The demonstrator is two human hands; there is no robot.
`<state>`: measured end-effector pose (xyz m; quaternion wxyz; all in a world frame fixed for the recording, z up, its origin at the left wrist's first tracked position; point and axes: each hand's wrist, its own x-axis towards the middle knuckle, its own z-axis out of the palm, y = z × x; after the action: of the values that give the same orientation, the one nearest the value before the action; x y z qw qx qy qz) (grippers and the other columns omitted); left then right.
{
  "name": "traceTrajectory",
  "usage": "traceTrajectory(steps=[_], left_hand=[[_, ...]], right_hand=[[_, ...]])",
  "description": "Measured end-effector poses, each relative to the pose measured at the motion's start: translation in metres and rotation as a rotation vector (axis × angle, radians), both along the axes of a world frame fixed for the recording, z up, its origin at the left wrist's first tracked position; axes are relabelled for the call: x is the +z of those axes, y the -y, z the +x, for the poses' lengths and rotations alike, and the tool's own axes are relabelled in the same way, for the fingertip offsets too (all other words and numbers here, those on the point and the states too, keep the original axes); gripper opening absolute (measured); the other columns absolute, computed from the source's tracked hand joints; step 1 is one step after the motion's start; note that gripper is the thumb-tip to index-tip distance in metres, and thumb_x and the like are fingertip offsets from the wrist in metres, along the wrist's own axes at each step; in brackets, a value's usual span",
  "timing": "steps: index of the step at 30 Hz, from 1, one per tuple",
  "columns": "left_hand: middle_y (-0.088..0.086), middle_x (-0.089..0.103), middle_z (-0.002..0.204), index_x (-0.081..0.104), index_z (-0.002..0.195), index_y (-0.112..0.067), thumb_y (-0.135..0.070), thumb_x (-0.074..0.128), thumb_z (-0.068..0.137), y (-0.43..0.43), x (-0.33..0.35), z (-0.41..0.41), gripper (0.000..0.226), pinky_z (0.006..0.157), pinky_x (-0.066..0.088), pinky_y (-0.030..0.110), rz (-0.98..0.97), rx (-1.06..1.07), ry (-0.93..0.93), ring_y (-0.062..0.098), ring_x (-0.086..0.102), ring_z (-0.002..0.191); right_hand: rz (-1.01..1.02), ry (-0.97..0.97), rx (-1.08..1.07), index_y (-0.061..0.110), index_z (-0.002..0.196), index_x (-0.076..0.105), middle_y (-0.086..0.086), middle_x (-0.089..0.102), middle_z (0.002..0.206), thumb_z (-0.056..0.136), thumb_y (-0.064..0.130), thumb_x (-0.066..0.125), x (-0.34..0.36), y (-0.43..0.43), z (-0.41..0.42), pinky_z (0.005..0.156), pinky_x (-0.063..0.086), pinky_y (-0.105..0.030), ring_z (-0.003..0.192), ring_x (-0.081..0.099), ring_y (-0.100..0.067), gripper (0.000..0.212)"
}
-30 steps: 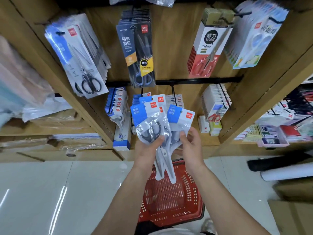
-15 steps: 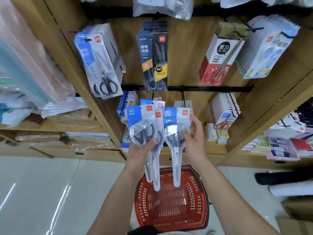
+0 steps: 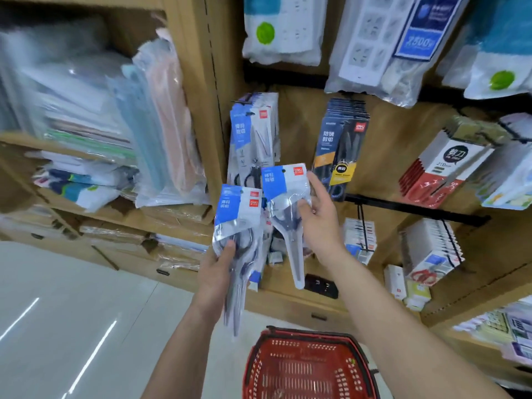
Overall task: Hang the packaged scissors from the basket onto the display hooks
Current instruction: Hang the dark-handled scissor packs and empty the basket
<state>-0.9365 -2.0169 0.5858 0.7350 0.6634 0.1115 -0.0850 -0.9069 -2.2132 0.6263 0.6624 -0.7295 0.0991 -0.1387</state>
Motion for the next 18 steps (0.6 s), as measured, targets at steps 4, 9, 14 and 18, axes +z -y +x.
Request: traceTrajectory(steps=[4, 9, 14, 18], left_hand=[[0.006, 0.077, 0.090, 0.072, 0.104, -0.023, -0.029, 0.051, 0.109, -0.034, 0.012, 0.020, 0.023, 0.063, 0.058, 0.032, -0.025, 0.044, 0.021, 0.029, 0.070, 0.081], [0.012, 0.079, 0.105, 0.073, 0.117, -0.018, -0.031, 0.053, 0.108, -0.067, 0.013, 0.043, 0.025, 0.081, 0.058, 0.042, -0.007, 0.011, 0.019, 0.029, 0.075, 0.095], [0.008, 0.079, 0.096, 0.074, 0.111, -0.020, -0.026, 0.051, 0.109, -0.080, -0.011, 0.042, 0.024, 0.068, 0.057, 0.038, 0.040, -0.046, 0.003, 0.022, 0.070, 0.077], [0.017, 0.077, 0.092, 0.072, 0.111, -0.016, -0.027, 0.051, 0.109, -0.073, -0.057, 0.020, 0.024, 0.062, 0.057, 0.041, 0.049, -0.064, -0.095, 0.024, 0.068, 0.066]], right_hand=[[-0.076, 0.067, -0.001, 0.037, 0.153, 0.038, -0.001, 0.069, 0.124, 0.107, 0.005, 0.045, 0.025, -0.028, 0.044, 0.073, 0.049, -0.012, 0.098, 0.066, -0.009, 0.056], [-0.058, 0.073, -0.079, 0.041, 0.147, 0.041, 0.000, 0.073, 0.119, 0.106, 0.005, 0.047, 0.036, -0.056, 0.070, 0.078, 0.054, -0.023, 0.100, 0.070, -0.009, 0.054], [0.015, -0.102, -0.149, 0.040, 0.150, 0.043, 0.011, 0.076, 0.095, 0.105, 0.007, 0.050, -0.007, -0.061, 0.037, 0.069, 0.055, -0.033, 0.086, 0.073, -0.014, 0.056], [0.006, -0.235, -0.146, 0.034, 0.155, 0.040, -0.012, 0.073, 0.112, 0.105, 0.003, 0.051, -0.082, -0.045, -0.004, 0.088, 0.054, -0.056, 0.106, 0.066, -0.042, 0.059]])
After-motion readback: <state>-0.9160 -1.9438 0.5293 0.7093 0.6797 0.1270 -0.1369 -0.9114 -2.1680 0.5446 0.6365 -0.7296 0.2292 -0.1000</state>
